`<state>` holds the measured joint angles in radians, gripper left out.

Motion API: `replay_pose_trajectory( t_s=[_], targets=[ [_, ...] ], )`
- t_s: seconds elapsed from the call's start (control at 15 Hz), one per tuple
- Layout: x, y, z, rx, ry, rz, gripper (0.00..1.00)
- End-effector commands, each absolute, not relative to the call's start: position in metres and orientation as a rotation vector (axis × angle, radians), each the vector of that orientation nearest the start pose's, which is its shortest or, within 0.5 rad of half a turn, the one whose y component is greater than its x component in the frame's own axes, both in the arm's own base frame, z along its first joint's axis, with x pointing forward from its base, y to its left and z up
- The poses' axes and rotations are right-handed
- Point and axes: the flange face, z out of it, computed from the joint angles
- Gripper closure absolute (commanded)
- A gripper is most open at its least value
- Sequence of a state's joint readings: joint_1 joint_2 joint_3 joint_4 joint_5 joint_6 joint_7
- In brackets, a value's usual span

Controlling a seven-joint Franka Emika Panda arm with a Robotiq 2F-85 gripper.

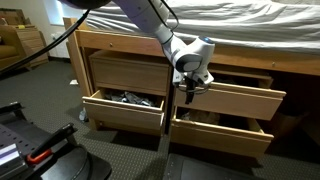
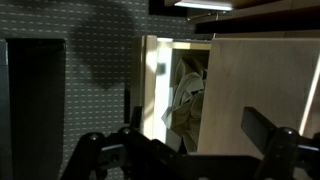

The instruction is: Close the top right drawer

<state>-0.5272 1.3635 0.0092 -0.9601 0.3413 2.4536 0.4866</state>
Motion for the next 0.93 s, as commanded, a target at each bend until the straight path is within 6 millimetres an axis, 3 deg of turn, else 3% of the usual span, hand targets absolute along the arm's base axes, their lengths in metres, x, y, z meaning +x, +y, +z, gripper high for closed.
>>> replay_pose_trajectory(
  t_s=[0.0, 0.2, 0.4, 0.47, 0.67, 0.87],
  targets=[
    [0.710, -0.309, 0.012, -2.372, 1.525, -0.370, 0.00],
    [0.732, -0.246, 0.003, -2.441, 1.386, -0.489, 0.00],
    [0.752, -0.202, 0.001, -2.463, 1.255, -0.664, 0.00],
    [0.750, -0.193, 0.009, -2.489, 1.254, -0.628, 0.00],
    [0.754, -0.181, 0.007, -2.473, 1.272, -0.608, 0.00],
    [0.752, -0.189, 0.007, -2.479, 1.272, -0.616, 0.00]
  ],
)
